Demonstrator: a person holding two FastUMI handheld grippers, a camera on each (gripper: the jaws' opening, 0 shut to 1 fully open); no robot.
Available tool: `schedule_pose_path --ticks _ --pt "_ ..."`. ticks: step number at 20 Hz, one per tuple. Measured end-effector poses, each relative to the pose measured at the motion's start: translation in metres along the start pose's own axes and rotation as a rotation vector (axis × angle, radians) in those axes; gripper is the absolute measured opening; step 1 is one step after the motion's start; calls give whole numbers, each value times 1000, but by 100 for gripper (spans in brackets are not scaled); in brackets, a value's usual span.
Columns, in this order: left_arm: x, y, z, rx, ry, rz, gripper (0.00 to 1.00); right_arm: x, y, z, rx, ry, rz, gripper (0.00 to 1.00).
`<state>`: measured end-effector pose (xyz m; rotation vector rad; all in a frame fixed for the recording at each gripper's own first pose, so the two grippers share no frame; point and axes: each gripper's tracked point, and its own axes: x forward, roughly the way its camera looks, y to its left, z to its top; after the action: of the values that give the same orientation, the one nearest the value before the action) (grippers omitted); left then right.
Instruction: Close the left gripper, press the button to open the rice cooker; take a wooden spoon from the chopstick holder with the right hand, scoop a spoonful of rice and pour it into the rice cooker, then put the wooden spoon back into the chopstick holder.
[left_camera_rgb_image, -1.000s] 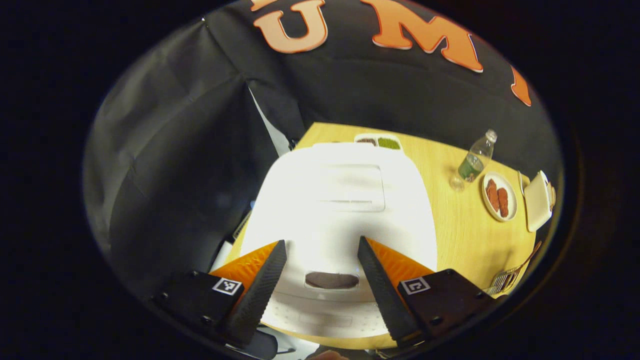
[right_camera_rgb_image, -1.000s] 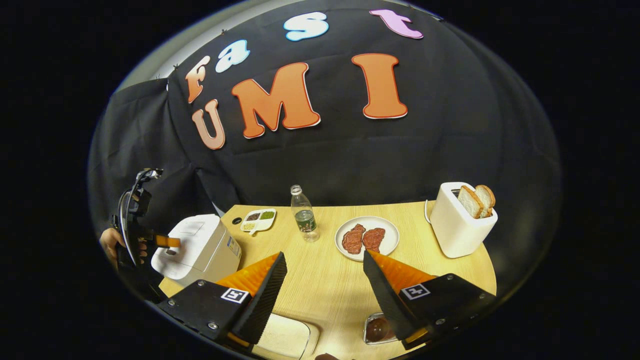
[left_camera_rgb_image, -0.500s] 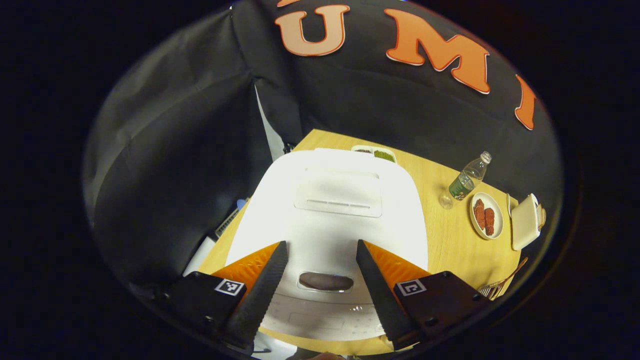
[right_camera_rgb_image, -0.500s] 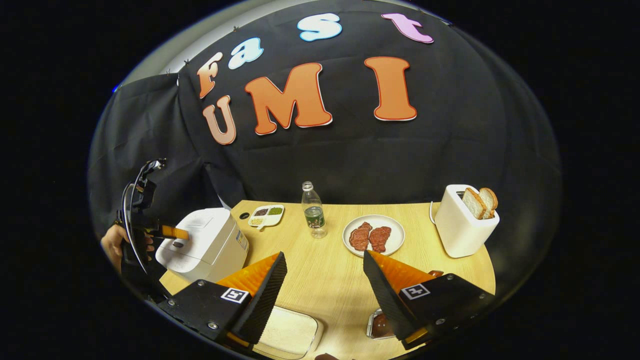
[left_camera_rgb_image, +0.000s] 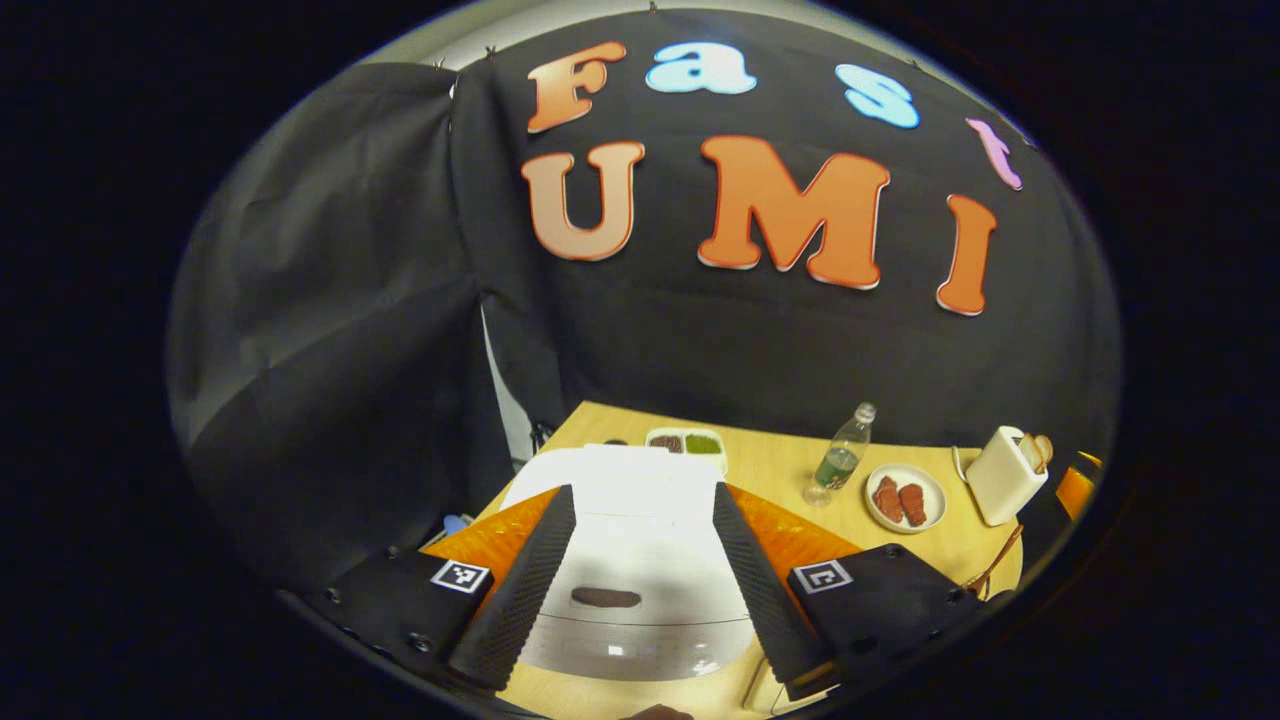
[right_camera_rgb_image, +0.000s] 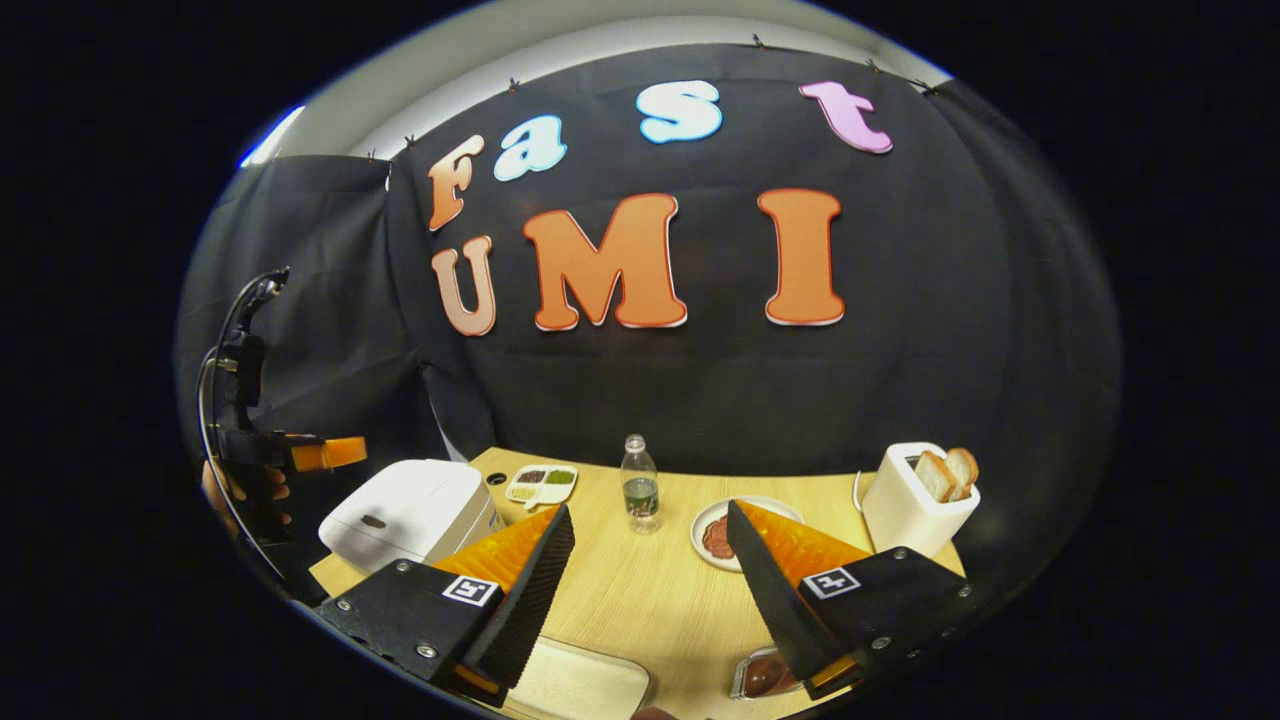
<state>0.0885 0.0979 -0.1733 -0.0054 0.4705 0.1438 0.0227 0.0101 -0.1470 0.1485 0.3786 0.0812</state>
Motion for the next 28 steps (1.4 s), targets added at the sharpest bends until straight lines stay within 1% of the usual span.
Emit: schedule_pose_path --ticks 3,4,5,7,9,11,14,15,16,17,18,19,20,21,23,25,26,28 --pt "-36 -19 32 21 -99 -49 94 -11 5 40 -35 -107 -11 95" --pt "-47 -23 42 24 -132 -62 95 -15 8 53 -53 -136 -11 95" --pt "-60 -26 52 33 -162 -68 94 -19 13 64 -69 -163 -4 95" --pt "-78 -32 64 62 -226 -67 94 -23 22 76 -87 -196 10 95" --pt "-96 -43 74 88 -282 -88 95 -25 29 86 -94 -220 17 95" --pt "-107 -47 75 108 -329 -97 94 -25 35 96 -104 -252 20 95" --pt "-128 -53 81 116 -388 -103 94 -29 43 108 -111 -295 17 95" --pt "-133 -54 81 115 -402 -108 96 -31 45 110 -116 -308 20 95" --pt "-137 -53 80 117 -417 -98 94 -33 46 111 -128 -321 15 95" --pt "-140 -49 79 111 -426 -81 96 -33 42 113 -139 -330 1 95" --pt "-138 -51 78 108 -427 -82 96 -34 42 113 -149 -335 -9 95" --pt "-139 -54 79 112 -441 -83 100 -36 43 112 -158 -341 -13 100" --pt "-141 -52 82 123 -458 -77 96 -36 45 113 -166 -345 -13 96" --pt "-143 -51 83 130 -471 -73 96 -39 47 113 -168 -349 -12 96" --pt "-147 -49 82 111 -483 -65 96 -43 55 117 -156 -357 3 97" --pt "-151 -48 82 83 -491 -64 100 -44 57 122 -146 -374 4 97" --pt "-155 -46 81 80 -498 -67 96 -44 59 124 -146 -379 6 97" --pt "-163 -39 79 76 -515 -61 96 -45 65 125 -143 -382 18 97"
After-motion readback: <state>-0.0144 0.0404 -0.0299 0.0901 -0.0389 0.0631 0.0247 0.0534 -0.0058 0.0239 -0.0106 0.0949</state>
